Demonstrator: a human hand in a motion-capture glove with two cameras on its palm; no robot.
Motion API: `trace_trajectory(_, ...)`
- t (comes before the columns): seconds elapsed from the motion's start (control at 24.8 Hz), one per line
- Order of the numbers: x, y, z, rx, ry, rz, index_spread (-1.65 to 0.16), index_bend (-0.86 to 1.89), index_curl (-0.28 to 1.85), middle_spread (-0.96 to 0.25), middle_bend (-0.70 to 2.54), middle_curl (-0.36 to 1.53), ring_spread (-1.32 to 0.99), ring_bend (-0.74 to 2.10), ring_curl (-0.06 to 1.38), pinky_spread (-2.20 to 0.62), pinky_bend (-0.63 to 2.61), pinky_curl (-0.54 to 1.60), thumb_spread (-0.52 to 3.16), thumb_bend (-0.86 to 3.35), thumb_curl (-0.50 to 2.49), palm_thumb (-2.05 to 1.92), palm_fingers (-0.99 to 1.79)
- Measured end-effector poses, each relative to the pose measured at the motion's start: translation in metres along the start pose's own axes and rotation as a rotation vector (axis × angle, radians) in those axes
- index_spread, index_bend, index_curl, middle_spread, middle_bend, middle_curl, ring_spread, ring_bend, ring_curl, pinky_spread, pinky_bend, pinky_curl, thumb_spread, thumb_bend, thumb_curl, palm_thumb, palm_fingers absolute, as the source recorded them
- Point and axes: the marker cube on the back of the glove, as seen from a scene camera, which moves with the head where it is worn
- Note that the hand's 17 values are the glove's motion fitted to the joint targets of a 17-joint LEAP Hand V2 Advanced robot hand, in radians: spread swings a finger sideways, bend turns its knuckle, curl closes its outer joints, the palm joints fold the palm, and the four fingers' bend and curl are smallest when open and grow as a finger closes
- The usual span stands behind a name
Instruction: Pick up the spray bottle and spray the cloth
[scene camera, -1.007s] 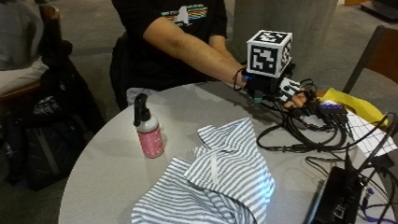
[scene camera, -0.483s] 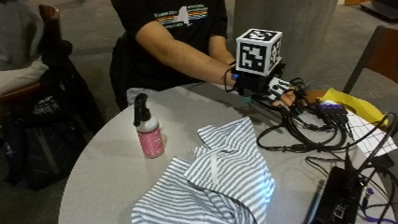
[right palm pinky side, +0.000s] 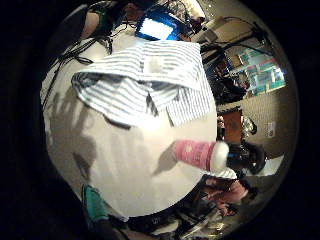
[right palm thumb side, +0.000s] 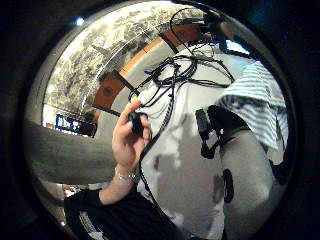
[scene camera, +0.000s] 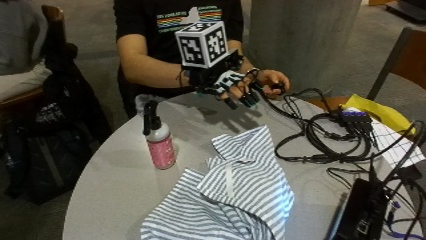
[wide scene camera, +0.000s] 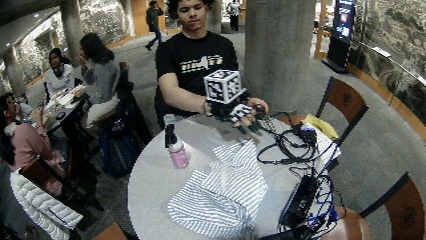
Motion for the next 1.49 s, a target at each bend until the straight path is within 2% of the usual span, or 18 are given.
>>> trace_trajectory(0.28,0.035,0.102,-0.011,0.1,0.006,0.052,-0.36,0.13,0.2,0.03,0.31,0.33,0.03,0.34,0.25,0.24,0.48,0.32,1.15,0.2,0.34,0.72,0.45)
trace_trajectory(0.6,0.062,0.176,-0.016,0.193,-0.044,0.195,-0.35,0.13,0.22,0.02,0.31,0.35,0.02,0.34,0.27,0.23,0.46,0.32,1.15,0.16,0.36,0.74,0.47)
trace_trajectory(0.85,0.081,0.193,-0.016,0.225,-0.113,0.276,-0.35,0.13,0.23,0.02,0.3,0.36,0.02,0.34,0.27,0.23,0.45,0.33,1.15,0.13,0.37,0.76,0.5)
trace_trajectory(0.97,0.085,0.199,-0.015,0.277,-0.27,0.385,-0.35,0.13,0.23,0.02,0.3,0.36,0.02,0.34,0.28,0.23,0.44,0.33,1.15,0.11,0.38,0.77,0.5)
trace_trajectory(1.17,0.095,0.205,-0.011,0.447,-0.515,0.433,-0.35,0.11,0.22,0.03,0.26,0.36,0.02,0.37,0.29,0.23,0.46,0.34,1.11,0.09,0.38,0.8,0.52)
trace_trajectory(1.49,0.102,0.202,-0.003,0.586,-0.817,0.572,-0.34,0.09,0.21,0.04,0.25,0.36,0.03,0.39,0.31,0.21,0.49,0.35,1.07,0.04,0.39,0.83,0.51)
